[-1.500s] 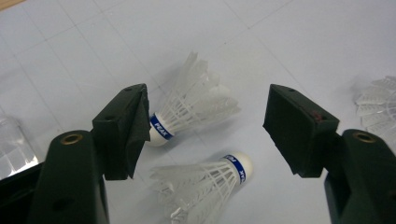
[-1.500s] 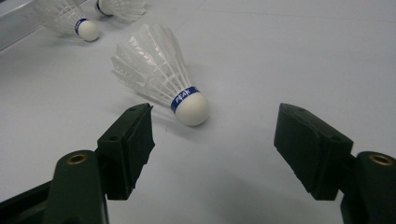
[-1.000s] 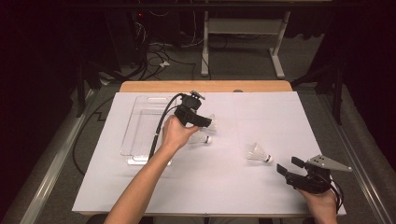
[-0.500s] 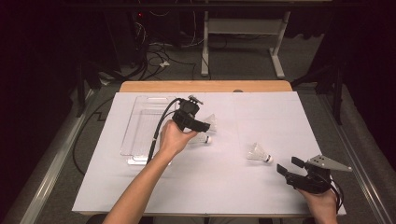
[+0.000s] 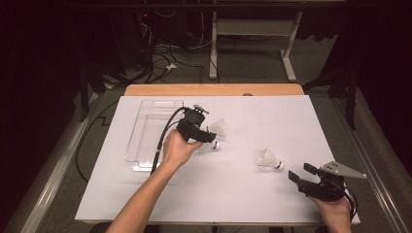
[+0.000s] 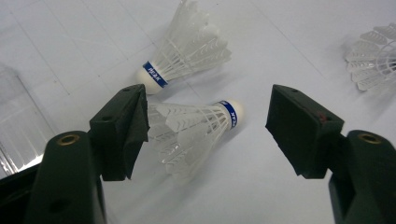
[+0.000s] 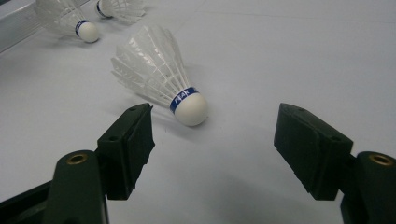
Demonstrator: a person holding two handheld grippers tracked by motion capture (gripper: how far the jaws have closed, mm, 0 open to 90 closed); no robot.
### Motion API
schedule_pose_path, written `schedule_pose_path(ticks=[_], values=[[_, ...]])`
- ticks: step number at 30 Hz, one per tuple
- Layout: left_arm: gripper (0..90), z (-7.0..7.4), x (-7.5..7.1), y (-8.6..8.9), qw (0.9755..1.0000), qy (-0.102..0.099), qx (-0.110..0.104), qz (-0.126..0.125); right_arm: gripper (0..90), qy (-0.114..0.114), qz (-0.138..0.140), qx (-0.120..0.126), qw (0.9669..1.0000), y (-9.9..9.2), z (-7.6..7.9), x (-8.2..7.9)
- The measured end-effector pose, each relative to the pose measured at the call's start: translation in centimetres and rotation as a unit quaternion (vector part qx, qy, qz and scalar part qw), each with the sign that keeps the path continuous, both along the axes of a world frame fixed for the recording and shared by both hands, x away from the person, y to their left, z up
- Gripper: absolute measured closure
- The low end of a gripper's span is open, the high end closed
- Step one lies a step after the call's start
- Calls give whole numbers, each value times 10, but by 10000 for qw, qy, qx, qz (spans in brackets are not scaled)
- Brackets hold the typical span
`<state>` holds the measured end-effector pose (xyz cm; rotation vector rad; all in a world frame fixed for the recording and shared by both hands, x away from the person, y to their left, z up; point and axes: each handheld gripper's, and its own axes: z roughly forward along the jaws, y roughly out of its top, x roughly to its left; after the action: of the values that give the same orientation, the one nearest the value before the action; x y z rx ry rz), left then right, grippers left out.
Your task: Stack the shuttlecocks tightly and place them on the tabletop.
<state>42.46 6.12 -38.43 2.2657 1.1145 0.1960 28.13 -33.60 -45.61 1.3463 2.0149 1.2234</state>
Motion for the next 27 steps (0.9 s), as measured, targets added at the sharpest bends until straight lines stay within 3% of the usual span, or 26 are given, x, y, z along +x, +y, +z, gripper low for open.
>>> schedule_pose_path(ticks=[8, 11, 27], values=[[313, -7, -8, 0, 10000, -50, 1, -40, 287, -17, 13, -11, 10000, 0, 0, 0], [314, -10, -10, -5, 9999, -26, 143, -92, 287, -10, 10, -27, 10000, 1, 0, 0], [325, -8, -28, 0, 9999, -15, 53, -101, 289, -31, -6, 5, 10000, 0, 1, -2]])
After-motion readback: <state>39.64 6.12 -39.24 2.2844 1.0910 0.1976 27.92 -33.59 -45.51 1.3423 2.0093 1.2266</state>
